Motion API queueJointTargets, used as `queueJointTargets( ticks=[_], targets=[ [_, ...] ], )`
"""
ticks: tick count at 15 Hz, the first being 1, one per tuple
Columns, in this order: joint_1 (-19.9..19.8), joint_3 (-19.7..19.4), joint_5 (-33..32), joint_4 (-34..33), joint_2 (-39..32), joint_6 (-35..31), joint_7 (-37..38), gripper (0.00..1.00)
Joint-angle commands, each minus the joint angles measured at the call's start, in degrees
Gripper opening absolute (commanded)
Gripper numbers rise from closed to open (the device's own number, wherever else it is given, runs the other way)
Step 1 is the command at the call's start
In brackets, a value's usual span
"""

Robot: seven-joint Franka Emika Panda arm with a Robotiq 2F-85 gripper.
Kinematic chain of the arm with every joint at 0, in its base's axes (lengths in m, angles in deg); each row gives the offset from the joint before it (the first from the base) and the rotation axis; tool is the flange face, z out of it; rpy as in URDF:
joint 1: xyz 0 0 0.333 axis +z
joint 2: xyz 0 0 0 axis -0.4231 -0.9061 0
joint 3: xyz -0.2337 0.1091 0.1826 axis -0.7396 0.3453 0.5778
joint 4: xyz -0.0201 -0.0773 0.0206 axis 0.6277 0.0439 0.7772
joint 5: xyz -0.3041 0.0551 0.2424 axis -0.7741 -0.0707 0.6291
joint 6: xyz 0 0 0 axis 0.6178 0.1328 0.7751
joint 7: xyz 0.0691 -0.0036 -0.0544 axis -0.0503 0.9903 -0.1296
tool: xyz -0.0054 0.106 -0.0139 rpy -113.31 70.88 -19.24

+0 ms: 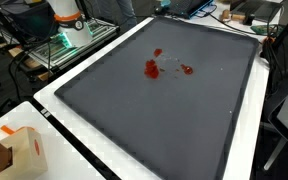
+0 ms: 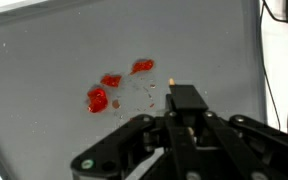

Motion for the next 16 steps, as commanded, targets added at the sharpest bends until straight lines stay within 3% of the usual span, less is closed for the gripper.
queueJointTargets(
  ticks=[1,5,6,9,16],
  targets=[
    [0.0,0.0,0.0,-0.2,0.0,0.2,0.0,0.12],
    [0.0,0.0,0.0,-0.2,0.0,0.2,0.0,0.12],
    [0.0,0.0,0.0,-0.2,0.0,0.2,0.0,0.03],
    [-0.9,-2.2,2.6,-3.0,-3.6,0.2,-1.6,0.03],
    [-4.1,-10.3,15.1,-7.0,-12.6,-5.4,-17.1,0.03]
  ],
)
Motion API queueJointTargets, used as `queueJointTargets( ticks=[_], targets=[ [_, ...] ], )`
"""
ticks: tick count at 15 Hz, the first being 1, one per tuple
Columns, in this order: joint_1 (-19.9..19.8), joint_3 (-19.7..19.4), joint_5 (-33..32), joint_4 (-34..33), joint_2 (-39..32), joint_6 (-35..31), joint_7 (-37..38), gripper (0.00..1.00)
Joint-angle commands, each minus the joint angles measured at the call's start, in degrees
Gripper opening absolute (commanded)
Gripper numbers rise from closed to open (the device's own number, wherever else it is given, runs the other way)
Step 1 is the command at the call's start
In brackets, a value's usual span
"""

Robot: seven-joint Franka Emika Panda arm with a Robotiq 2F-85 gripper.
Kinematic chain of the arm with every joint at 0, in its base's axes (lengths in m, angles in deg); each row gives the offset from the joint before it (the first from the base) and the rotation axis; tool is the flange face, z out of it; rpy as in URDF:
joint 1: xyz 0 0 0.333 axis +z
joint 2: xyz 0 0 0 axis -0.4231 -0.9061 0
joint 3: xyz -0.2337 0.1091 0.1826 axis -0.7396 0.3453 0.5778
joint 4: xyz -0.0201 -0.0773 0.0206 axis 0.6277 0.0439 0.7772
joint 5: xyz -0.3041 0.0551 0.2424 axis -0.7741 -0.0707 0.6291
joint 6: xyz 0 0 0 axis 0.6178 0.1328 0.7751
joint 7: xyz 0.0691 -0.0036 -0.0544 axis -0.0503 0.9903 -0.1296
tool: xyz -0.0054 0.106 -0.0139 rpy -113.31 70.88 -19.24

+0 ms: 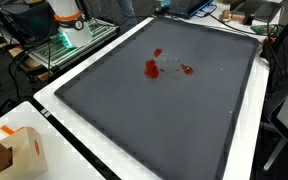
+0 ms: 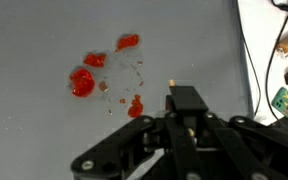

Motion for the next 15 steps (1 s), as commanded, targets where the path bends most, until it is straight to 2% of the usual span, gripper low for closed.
queueJointTargets(
  ticks=[1,7,12,15],
  targets=[
    [-1.9,-3.2,7.0,-1.9,-5.1,-2.5,-9.4,0.03],
    [-5.7,-5.9,15.9,-1.3,-11.6,-0.8,-22.9,0.03],
    [-8.7,-6.0,24.7,1.3,-16.0,-4.4,-33.9,0.03],
    [-10.1,-5.9,27.4,2.9,-18.5,-5.1,-38.5,0.03]
  ],
)
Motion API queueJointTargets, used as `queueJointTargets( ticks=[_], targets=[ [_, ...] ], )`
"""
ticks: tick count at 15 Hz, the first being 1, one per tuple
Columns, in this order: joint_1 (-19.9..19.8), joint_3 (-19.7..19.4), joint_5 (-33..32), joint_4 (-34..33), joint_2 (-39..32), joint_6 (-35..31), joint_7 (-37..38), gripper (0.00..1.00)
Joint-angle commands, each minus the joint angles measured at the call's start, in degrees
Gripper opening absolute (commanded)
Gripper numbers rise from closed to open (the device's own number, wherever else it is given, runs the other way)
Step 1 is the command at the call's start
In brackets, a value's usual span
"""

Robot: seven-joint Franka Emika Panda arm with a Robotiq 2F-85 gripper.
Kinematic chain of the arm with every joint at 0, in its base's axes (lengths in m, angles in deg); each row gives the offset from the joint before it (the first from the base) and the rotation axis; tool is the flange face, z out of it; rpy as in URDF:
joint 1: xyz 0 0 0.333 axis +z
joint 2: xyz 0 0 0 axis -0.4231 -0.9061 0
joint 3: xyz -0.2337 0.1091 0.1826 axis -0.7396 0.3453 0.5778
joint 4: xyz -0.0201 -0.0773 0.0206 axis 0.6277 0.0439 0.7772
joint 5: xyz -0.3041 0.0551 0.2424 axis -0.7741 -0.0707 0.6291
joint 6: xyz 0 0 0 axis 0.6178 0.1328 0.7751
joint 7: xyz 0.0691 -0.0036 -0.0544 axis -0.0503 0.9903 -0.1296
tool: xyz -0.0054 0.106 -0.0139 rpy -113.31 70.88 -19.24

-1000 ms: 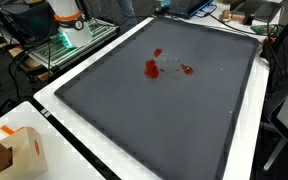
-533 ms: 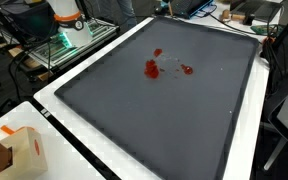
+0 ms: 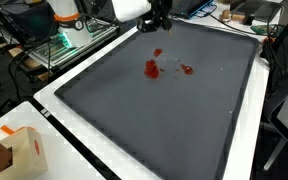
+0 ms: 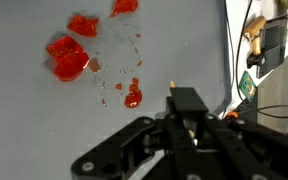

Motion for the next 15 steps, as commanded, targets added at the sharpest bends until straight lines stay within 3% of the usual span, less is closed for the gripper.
queueJointTargets(
  ticks=[1,15],
  targets=[
    [-1.8,0.0,3.9,2.8,-2.5,-1.7,-6.4,0.03],
    [-4.7,0.2,11.6,4.7,-10.5,-4.7,-12.0,0.03]
  ],
)
